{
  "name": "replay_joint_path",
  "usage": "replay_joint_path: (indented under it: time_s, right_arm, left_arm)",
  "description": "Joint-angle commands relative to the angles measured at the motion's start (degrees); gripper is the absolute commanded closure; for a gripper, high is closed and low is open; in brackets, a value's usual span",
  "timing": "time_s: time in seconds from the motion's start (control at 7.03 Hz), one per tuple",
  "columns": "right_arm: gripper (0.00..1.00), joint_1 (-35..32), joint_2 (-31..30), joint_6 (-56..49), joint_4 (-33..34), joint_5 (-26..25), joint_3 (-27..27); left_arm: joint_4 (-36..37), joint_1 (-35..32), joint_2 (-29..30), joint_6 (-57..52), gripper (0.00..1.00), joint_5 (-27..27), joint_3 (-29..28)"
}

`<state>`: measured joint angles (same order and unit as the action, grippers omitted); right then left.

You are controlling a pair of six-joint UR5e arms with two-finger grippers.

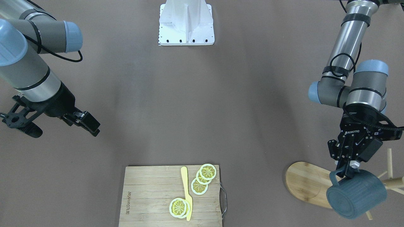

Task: Hang cup on storage rack
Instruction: 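Hook the mug handle onto a stand peg with the left gripper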

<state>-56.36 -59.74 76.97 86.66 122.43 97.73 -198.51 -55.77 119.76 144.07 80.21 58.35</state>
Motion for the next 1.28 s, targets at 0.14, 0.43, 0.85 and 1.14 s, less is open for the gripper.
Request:
replay_joint_path:
  time_s: [0.14,0.43,0.85,1.14]
  right_arm:
    - [0.0,0.2,0.0,0.0,0.0,0.0,0.0]
    - [0.0,0.2,0.0,0.0,0.0,-0.1,0.1]
    - [0.0,0.6,0.0,0.0,0.0,-0.6,0.0]
    - [0.0,0.6,0.0,0.0,0.0,-0.7,0.0]
  left_arm:
    - [-0.3,-0.1,-1.3,2.3,1.0,0.3,0.5]
    - [-1.8,-0.1,-2.8,4.3,1.0,0.3,0.6]
    - [-1.9,-0.2,-3.8,6.3,1.0,0.3,0.7]
    - [-1.9,-0.3,-4.1,7.8,1.0,0.0,0.7]
